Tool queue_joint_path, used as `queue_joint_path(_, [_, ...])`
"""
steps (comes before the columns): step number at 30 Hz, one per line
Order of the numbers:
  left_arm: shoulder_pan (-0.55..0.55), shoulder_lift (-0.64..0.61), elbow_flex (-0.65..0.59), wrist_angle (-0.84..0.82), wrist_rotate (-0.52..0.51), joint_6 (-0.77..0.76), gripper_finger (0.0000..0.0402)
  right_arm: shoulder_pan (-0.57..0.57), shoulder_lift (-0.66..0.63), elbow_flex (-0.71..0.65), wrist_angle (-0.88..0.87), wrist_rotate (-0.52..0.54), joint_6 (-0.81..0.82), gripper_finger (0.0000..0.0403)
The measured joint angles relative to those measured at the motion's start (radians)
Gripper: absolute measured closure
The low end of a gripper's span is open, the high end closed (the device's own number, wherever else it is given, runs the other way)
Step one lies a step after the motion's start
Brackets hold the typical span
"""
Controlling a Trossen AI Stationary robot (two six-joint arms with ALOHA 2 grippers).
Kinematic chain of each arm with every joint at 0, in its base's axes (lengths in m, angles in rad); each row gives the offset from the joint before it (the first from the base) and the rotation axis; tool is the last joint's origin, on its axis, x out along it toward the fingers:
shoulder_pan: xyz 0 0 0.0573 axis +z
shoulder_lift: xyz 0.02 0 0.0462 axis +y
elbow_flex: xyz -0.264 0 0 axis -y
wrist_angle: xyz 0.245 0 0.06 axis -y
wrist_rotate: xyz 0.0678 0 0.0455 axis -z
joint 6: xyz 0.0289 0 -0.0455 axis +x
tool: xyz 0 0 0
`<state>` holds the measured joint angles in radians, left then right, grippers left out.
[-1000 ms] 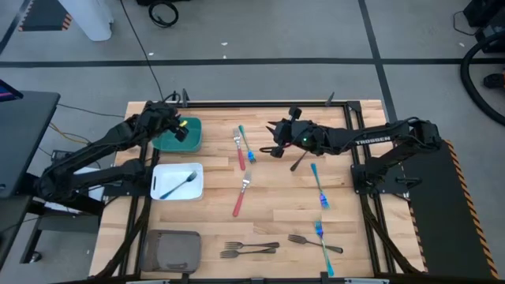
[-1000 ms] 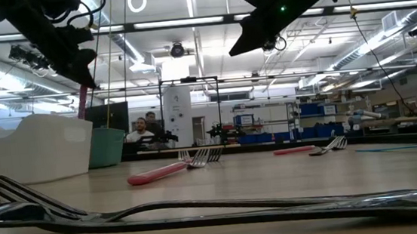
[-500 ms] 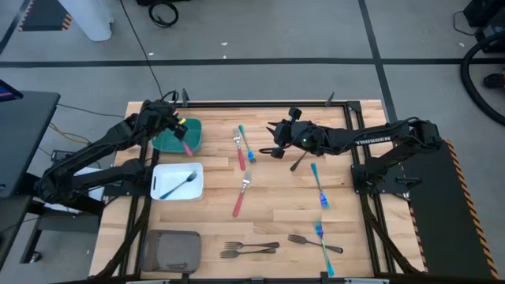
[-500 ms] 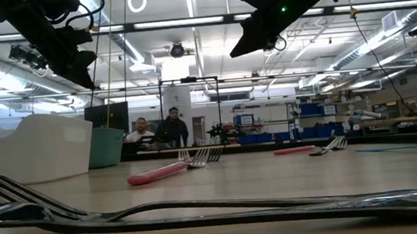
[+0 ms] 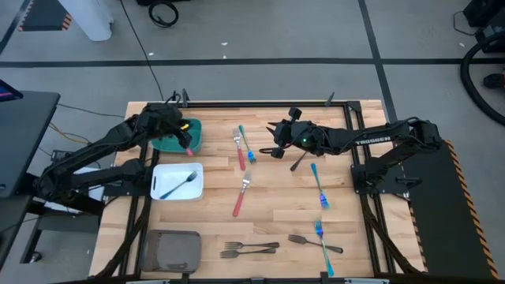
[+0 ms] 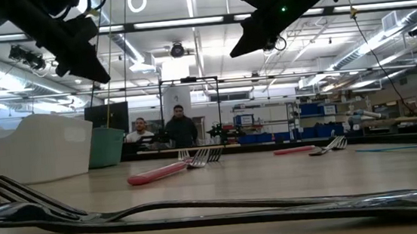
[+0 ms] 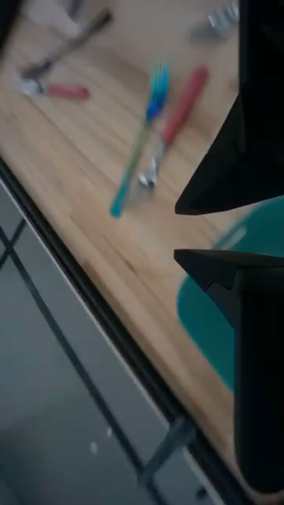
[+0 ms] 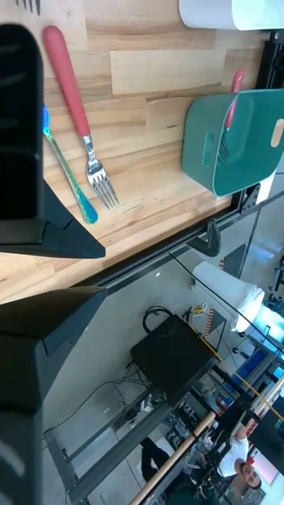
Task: Sort silverware by color (type)
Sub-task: Put the black fork into the black bin
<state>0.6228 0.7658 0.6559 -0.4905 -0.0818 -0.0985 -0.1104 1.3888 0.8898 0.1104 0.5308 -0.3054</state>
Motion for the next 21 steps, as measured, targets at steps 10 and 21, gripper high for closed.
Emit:
queue_joint_path(10, [-0.171,0.000,0.000,0.067,0.001,0.004,0.0310,0.022,0.000,0.000,0.000,0.000,0.000,0.0325])
queue_joint_path(21, [-0.319,0.109,0.000,0.228,0.001,-0.024,0.0310,0.050,0.000,0.000,0.038,-0.015,0.100,0.0325])
